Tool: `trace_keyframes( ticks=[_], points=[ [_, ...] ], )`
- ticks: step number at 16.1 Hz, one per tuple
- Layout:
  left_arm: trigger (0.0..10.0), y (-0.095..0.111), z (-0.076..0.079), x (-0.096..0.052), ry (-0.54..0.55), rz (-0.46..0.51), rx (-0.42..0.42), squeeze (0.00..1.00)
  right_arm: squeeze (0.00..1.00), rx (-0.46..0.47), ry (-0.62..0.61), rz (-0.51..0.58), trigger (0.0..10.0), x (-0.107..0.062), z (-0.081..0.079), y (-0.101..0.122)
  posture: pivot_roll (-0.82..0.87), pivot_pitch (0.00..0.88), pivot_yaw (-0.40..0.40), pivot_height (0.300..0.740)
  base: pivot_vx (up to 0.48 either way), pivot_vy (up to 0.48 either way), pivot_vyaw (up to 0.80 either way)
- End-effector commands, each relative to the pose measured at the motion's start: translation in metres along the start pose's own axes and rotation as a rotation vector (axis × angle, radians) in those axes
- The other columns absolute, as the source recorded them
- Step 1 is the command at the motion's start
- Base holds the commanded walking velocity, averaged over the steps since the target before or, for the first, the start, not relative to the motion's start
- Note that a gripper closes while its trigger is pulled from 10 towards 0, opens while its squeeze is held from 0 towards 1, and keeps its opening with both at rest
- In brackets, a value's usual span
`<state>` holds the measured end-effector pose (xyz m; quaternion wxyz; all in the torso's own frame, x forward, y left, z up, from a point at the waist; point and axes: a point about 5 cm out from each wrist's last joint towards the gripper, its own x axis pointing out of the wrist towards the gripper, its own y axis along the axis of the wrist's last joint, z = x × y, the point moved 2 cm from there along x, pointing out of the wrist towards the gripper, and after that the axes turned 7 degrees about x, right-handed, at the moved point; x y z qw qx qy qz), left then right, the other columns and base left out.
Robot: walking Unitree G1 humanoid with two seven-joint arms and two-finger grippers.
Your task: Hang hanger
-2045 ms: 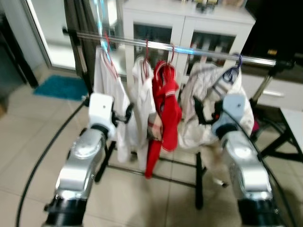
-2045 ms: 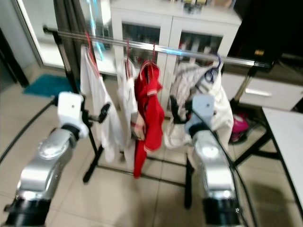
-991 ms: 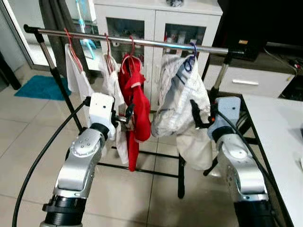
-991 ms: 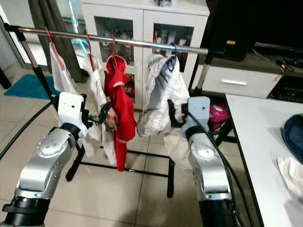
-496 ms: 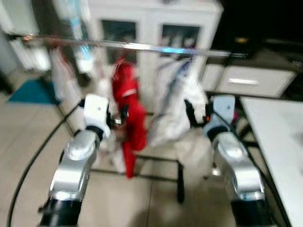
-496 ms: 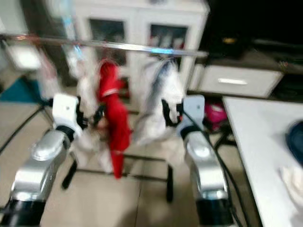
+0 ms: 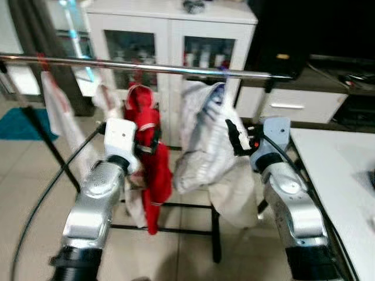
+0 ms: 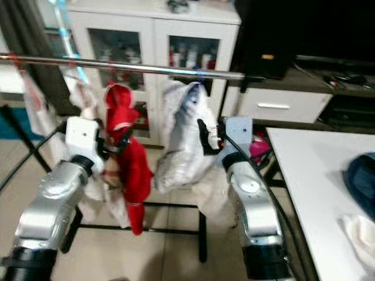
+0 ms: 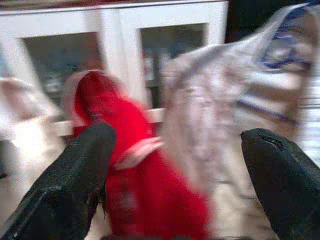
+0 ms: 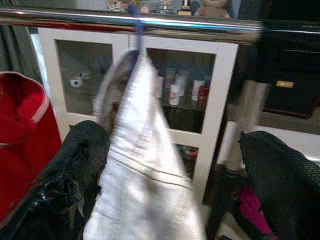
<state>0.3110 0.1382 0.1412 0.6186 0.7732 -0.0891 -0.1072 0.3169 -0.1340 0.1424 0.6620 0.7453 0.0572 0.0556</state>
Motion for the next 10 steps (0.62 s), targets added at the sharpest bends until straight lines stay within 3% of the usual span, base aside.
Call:
trace_keyframes(
  ticks=[1, 2, 7, 10],
  points=[
    [10.0, 0.006, -0.001, -0.001, -0.022, 0.029, 0.02, 1.0, 0.0, -0.001, 0.094, 0.095, 10.0, 0.0, -0.011, 0.022, -0.04, 0.0, -0.038, 0.74, 0.0, 0.0, 0.0],
    [10.0, 0.007, 0.001, -0.002, -0.041, 0.034, 0.014, 1.0, 1.0, 0.005, 0.155, 0.113, 10.0, -0.001, -0.018, 0.027, -0.04, 0.0, -0.039, 0.74, 0.0, 0.0, 0.0],
    [10.0, 0.008, -0.009, -0.007, -0.103, 0.046, 0.057, 1.0, 1.0, 0.02, 0.28, 0.077, 10.0, 0.005, -0.029, 0.033, -0.03, 0.0, -0.041, 0.74, 0.0, 0.0, 0.0],
    [10.0, 0.007, -0.009, -0.018, -0.274, 0.04, 0.121, 1.0, 1.0, -0.008, 0.341, -0.01, 10.0, 0.026, -0.04, 0.031, -0.03, 0.0, -0.026, 0.74, 0.0, 0.0, 0.0]
  ],
)
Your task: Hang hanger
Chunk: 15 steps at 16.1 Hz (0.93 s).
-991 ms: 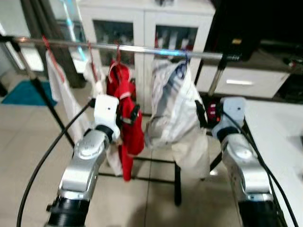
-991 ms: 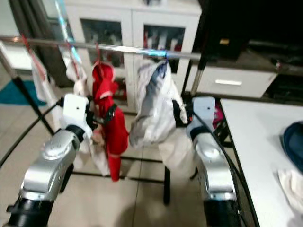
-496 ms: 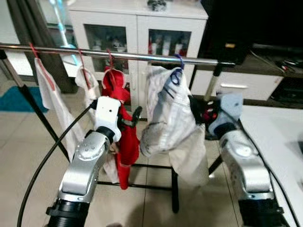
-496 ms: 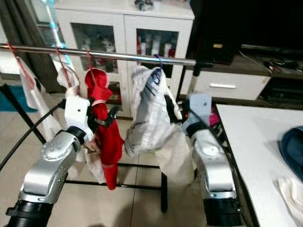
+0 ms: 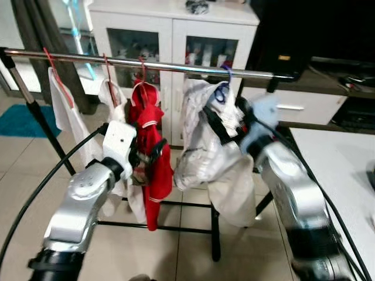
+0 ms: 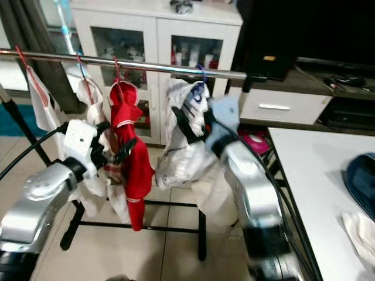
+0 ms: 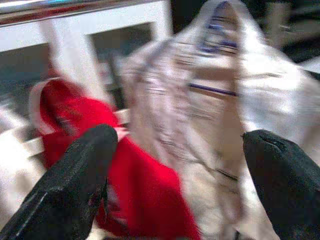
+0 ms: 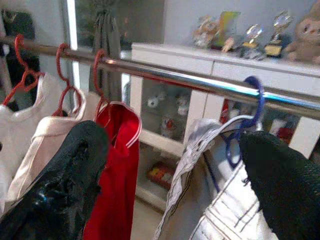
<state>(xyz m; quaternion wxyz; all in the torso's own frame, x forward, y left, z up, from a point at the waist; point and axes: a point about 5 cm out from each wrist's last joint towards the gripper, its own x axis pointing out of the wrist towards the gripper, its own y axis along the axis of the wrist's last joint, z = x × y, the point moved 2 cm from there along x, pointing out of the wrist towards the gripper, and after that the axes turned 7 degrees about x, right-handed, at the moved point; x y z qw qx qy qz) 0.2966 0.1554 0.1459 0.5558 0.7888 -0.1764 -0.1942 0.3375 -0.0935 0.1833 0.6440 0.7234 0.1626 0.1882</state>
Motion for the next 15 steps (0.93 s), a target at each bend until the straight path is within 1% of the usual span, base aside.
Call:
trace_keyframes(
  ticks=[1, 2, 4, 7, 10, 12, 13, 15],
  points=[
    [10.0, 0.008, 0.005, 0.0, -0.053, 0.033, 0.013, 1.0, 1.0, -0.013, 0.014, -0.059, 10.0, 0.005, 0.0, -0.009, -0.03, 0.0, -0.023, 0.74, 0.0, 0.0, 0.0],
    [10.0, 0.009, 0.005, -0.001, -0.079, 0.036, 0.021, 1.0, 1.0, -0.015, 0.025, -0.078, 10.0, 0.012, 0.001, -0.011, -0.02, 0.0, -0.017, 0.74, 0.0, 0.0, 0.0],
    [10.0, 0.01, 0.006, -0.004, -0.112, 0.033, 0.037, 1.0, 1.0, -0.021, 0.034, -0.113, 10.0, 0.022, 0.004, -0.014, -0.01, 0.0, -0.013, 0.74, 0.0, 0.0, 0.0],
    [10.0, 0.01, 0.007, -0.01, -0.14, 0.021, 0.042, 1.0, 1.0, -0.018, 0.04, -0.11, 10.0, 0.036, 0.004, -0.011, 0.01, 0.0, -0.003, 0.74, 0.0, 0.0, 0.0],
    [10.0, 0.008, 0.006, -0.014, -0.147, 0.012, 0.044, 1.0, 1.0, -0.013, 0.056, -0.077, 10.0, 0.047, 0.002, -0.005, 0.01, 0.0, -0.003, 0.74, 0.0, 0.0, 0.0],
    [10.0, 0.006, -0.001, -0.018, -0.108, -0.007, 0.05, 1.0, 1.0, 0.0, 0.07, -0.052, 10.0, 0.056, 0.001, 0.001, 0.02, 0.0, -0.006, 0.74, 0.0, 0.0, 0.0],
    [10.0, 0.005, -0.002, -0.019, -0.105, -0.011, 0.052, 1.0, 1.0, -0.017, 0.051, -0.057, 10.0, 0.058, 0.003, 0.001, 0.02, 0.0, -0.009, 0.74, 0.0, 0.0, 0.0],
    [10.0, 0.005, -0.003, -0.022, -0.101, -0.012, 0.052, 1.0, 1.0, -0.01, 0.005, -0.069, 10.0, 0.065, 0.007, -0.001, 0.03, 0.0, -0.014, 0.74, 0.0, 0.0, 0.0]
  ],
)
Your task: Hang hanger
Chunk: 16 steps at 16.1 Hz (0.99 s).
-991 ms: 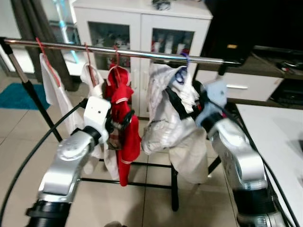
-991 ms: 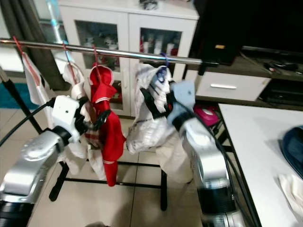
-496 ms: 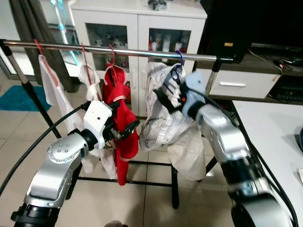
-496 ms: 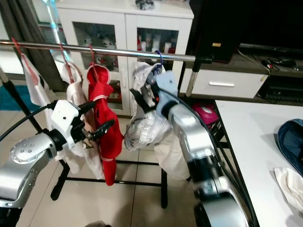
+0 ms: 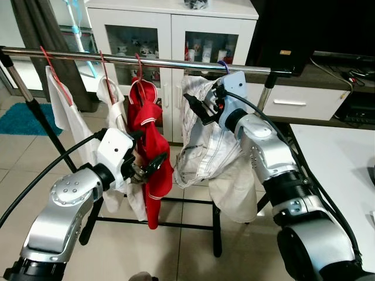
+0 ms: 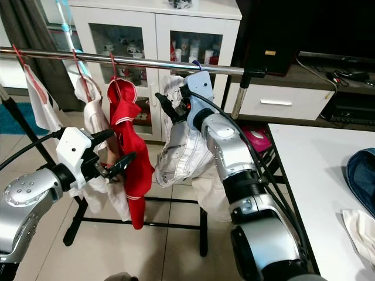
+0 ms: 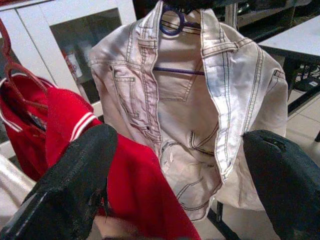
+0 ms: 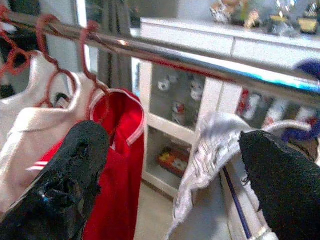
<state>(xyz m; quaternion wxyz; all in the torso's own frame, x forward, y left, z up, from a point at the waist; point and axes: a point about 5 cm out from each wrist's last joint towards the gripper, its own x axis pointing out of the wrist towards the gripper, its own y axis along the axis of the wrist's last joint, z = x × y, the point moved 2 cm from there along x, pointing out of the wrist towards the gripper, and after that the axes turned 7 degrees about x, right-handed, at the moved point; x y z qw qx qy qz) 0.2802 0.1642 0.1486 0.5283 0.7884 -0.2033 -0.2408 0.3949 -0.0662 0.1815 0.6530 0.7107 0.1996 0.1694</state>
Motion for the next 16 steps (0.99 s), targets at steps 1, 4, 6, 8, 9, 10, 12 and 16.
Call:
trace_keyframes(
  ticks=[1, 4, 6, 8, 9, 10, 12, 16],
  points=[
    [10.0, 0.005, -0.003, -0.004, 0.012, 0.007, 0.016, 1.0, 1.0, 0.003, -0.027, 0.014, 10.0, 0.003, 0.004, 0.005, 0.03, 0.0, -0.015, 0.74, 0.0, 0.0, 0.0],
    [10.0, 0.006, -0.001, -0.01, 0.006, 0.0, 0.019, 1.0, 0.0, -0.064, -0.072, -0.044, 10.0, 0.012, 0.01, -0.001, 0.06, 0.0, -0.025, 0.74, 0.0, 0.0, 0.0],
    [10.0, 0.008, 0.0, -0.014, 0.003, 0.001, 0.023, 1.0, 0.0, -0.109, -0.164, -0.068, 10.0, 0.013, 0.022, -0.002, 0.07, 0.0, -0.031, 0.74, 0.0, 0.0, 0.0],
    [10.0, 0.01, 0.003, -0.019, -0.016, -0.002, 0.026, 1.0, 0.0, -0.134, -0.271, -0.076, 10.0, 0.009, 0.04, 0.0, 0.08, 0.0, -0.031, 0.74, 0.0, 0.0, 0.0],
    [10.0, 0.01, 0.004, -0.021, -0.022, -0.004, 0.026, 1.0, 0.0, -0.138, -0.284, -0.077, 10.0, 0.009, 0.042, 0.0, 0.08, 0.0, -0.03, 0.74, 0.0, 0.0, 0.0],
    [10.0, 0.009, 0.005, -0.023, -0.027, -0.009, 0.026, 1.0, 0.0, -0.141, -0.309, -0.077, 10.0, 0.007, 0.046, 0.0, 0.08, 0.0, -0.027, 0.74, 0.0, 0.0, 0.0],
    [10.0, 0.009, 0.007, -0.025, -0.041, -0.02, 0.029, 1.0, 0.0, -0.153, -0.336, -0.081, 10.0, 0.006, 0.051, -0.002, 0.08, 0.0, -0.02, 0.74, 0.0, 0.0, 0.0],
    [10.0, 0.013, 0.009, -0.029, -0.063, -0.028, 0.039, 1.0, 0.0, -0.152, -0.287, -0.074, 10.0, 0.011, 0.044, -0.002, 0.11, 0.0, -0.016, 0.74, 0.0, 0.0, 0.0]
  ],
)
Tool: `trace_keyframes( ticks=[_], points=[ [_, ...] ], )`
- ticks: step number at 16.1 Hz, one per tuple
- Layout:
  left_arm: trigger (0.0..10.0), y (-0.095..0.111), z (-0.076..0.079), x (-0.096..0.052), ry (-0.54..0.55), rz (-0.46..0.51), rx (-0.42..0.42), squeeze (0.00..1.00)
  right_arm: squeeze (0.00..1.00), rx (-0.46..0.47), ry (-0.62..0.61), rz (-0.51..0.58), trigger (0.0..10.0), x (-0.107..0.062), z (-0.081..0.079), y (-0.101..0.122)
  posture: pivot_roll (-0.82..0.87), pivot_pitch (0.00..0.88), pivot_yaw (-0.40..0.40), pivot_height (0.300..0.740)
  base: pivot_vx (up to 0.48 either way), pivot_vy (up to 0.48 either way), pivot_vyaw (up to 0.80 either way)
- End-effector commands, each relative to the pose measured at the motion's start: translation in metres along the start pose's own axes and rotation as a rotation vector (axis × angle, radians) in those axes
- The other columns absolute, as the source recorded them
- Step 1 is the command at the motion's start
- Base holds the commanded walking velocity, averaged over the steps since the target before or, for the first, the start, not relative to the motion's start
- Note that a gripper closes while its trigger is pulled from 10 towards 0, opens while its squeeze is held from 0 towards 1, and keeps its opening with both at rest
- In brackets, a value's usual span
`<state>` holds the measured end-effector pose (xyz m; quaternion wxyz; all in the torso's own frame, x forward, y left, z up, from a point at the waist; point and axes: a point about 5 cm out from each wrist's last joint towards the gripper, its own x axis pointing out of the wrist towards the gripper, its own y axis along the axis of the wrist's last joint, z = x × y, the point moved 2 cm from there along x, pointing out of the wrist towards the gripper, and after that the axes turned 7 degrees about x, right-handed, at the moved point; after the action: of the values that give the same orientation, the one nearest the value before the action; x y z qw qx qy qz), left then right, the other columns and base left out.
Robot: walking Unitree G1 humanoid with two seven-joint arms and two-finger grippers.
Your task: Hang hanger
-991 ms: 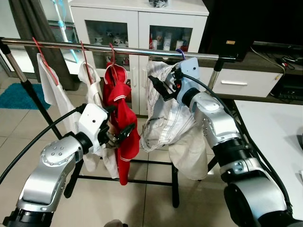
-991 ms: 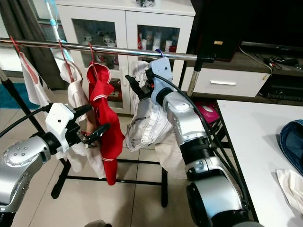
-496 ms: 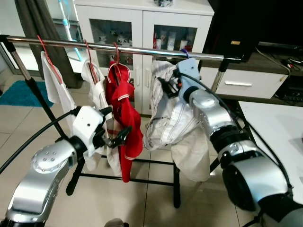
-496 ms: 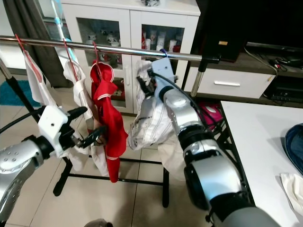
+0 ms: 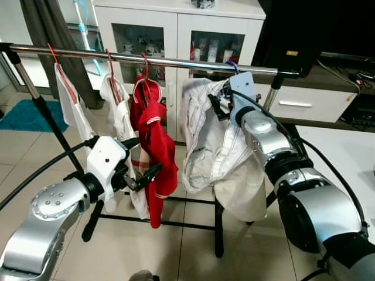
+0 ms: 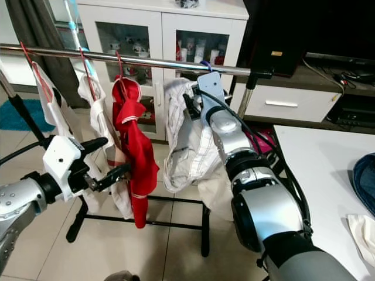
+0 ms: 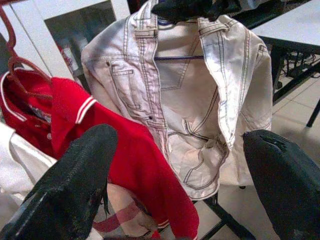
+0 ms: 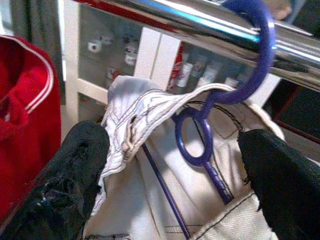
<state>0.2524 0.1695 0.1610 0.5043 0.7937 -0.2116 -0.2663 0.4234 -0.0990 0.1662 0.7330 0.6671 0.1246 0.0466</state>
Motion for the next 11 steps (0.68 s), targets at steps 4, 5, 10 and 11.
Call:
trace_keyframes(
  ticks=[4, 5, 10, 11],
  points=[
    [10.0, 0.003, 0.003, -0.01, -0.021, -0.018, 0.01, 1.0, 0.0, -0.061, 0.048, 0.022, 10.0, 0.003, -0.003, 0.011, 0.14, 0.0, -0.019, 0.74, 0.0, 0.0, 0.0],
    [10.0, 0.003, 0.004, -0.013, -0.025, -0.021, 0.009, 1.0, 0.0, -0.066, 0.056, 0.021, 10.0, 0.003, -0.004, 0.012, 0.14, 0.0, -0.02, 0.74, 0.0, 0.0, 0.0],
    [10.0, 0.005, 0.012, -0.022, -0.045, -0.04, 0.003, 1.0, 0.0, -0.109, 0.065, -0.038, 10.0, 0.002, 0.004, 0.005, 0.17, 0.0, -0.031, 0.74, 0.0, 0.0, 0.0],
    [10.0, 0.005, 0.013, -0.025, -0.047, -0.045, 0.001, 1.0, 0.0, -0.105, 0.055, -0.046, 10.0, 0.002, 0.007, 0.004, 0.18, 0.0, -0.031, 0.74, 0.0, 0.0, 0.0]
  ],
)
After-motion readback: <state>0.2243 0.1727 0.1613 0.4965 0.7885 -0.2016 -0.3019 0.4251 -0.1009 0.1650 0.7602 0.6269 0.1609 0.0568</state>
